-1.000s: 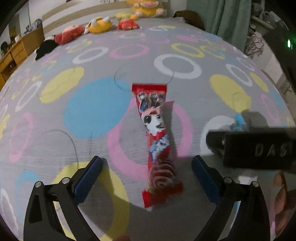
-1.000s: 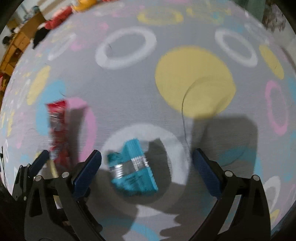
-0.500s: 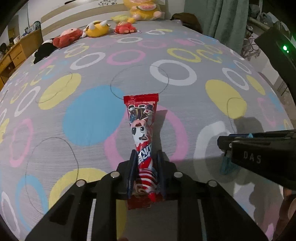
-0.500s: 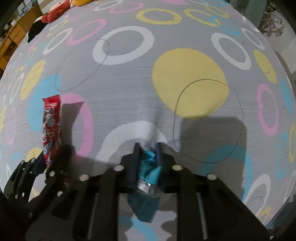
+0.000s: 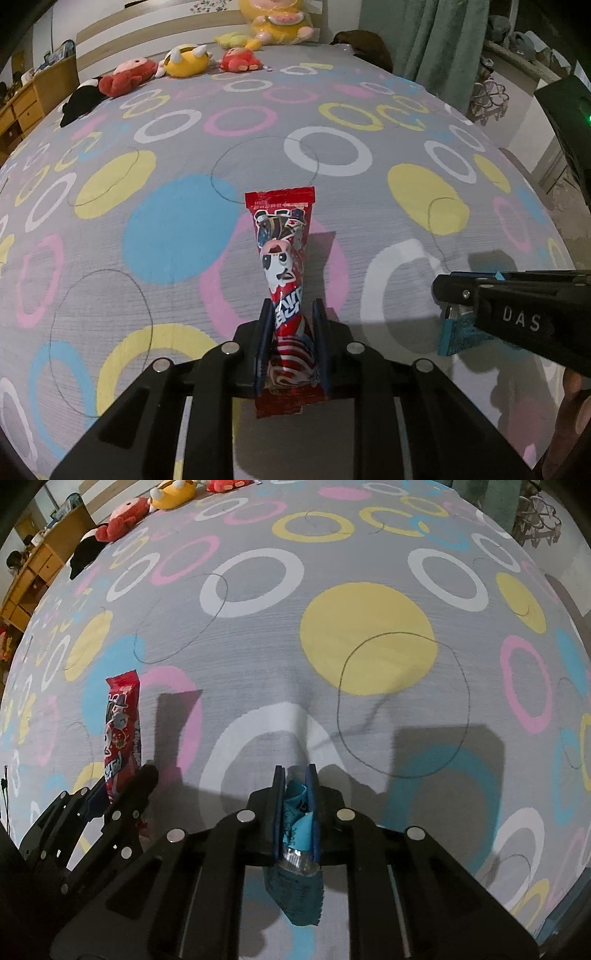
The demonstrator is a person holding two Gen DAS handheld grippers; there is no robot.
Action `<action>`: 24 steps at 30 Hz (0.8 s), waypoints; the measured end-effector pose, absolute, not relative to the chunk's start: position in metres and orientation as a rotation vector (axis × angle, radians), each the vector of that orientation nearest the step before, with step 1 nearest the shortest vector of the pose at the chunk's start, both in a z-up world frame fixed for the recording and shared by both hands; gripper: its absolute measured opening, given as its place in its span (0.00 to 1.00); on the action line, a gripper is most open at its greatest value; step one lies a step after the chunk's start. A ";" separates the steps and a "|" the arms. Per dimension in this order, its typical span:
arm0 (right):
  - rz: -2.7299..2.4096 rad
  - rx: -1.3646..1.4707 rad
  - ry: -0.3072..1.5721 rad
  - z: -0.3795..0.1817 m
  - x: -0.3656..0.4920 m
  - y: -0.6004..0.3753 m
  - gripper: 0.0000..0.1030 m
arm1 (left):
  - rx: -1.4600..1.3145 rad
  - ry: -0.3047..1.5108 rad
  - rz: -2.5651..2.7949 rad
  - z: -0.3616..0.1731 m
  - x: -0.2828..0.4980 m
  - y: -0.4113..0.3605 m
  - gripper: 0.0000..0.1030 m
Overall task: Collect trash
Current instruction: 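Carry the red and blue wrappers down over the trash bag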
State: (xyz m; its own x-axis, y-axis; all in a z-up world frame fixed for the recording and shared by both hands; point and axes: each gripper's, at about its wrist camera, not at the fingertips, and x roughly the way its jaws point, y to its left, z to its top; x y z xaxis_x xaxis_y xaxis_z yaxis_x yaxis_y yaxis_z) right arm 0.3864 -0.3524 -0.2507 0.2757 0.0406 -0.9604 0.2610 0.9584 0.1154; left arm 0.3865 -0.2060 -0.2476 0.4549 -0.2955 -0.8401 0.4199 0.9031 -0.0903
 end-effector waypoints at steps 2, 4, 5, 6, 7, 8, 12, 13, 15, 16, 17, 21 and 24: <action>-0.147 0.279 1.280 -0.252 0.383 -0.358 0.11 | 0.140 1.007 -0.446 -0.247 0.384 -0.205 0.21; -0.142 0.290 1.267 -0.248 0.373 -0.355 0.11 | 0.147 1.001 -0.447 -0.244 0.380 -0.204 0.21; -0.142 0.290 1.262 -0.247 0.370 -0.355 0.11 | 0.148 0.998 -0.445 -0.243 0.379 -0.203 0.21; -0.142 0.287 1.256 -0.242 0.367 -0.353 0.11 | 0.148 0.997 -0.446 -0.241 0.376 -0.202 0.21; -0.141 0.282 1.250 -0.238 0.364 -0.350 0.11 | 0.149 0.993 -0.447 -0.238 0.373 -0.200 0.21; -0.139 0.279 1.247 -0.236 0.361 -0.349 0.11 | 0.150 0.989 -0.446 -0.236 0.370 -0.199 0.21; -0.132 0.260 1.238 -0.230 0.348 -0.342 0.11 | 0.149 0.977 -0.441 -0.227 0.356 -0.194 0.21; -0.132 0.255 1.237 -0.229 0.347 -0.339 0.11 | 0.151 0.974 -0.441 -0.225 0.353 -0.194 0.21; -0.132 0.245 1.235 -0.225 0.341 -0.338 0.11 | 0.161 0.965 -0.438 -0.222 0.346 -0.192 0.21; -0.132 0.247 1.232 -0.223 0.337 -0.338 0.11 | 0.165 0.963 -0.437 -0.221 0.343 -0.192 0.21; -0.131 0.247 1.230 -0.221 0.335 -0.338 0.11 | 0.170 0.961 -0.436 -0.220 0.339 -0.191 0.21; -0.127 0.239 1.215 -0.213 0.323 -0.336 0.11 | 0.183 0.953 -0.429 -0.218 0.329 -0.187 0.21; -0.119 0.228 1.201 -0.208 0.313 -0.333 0.11 | 0.183 0.952 -0.427 -0.215 0.320 -0.185 0.21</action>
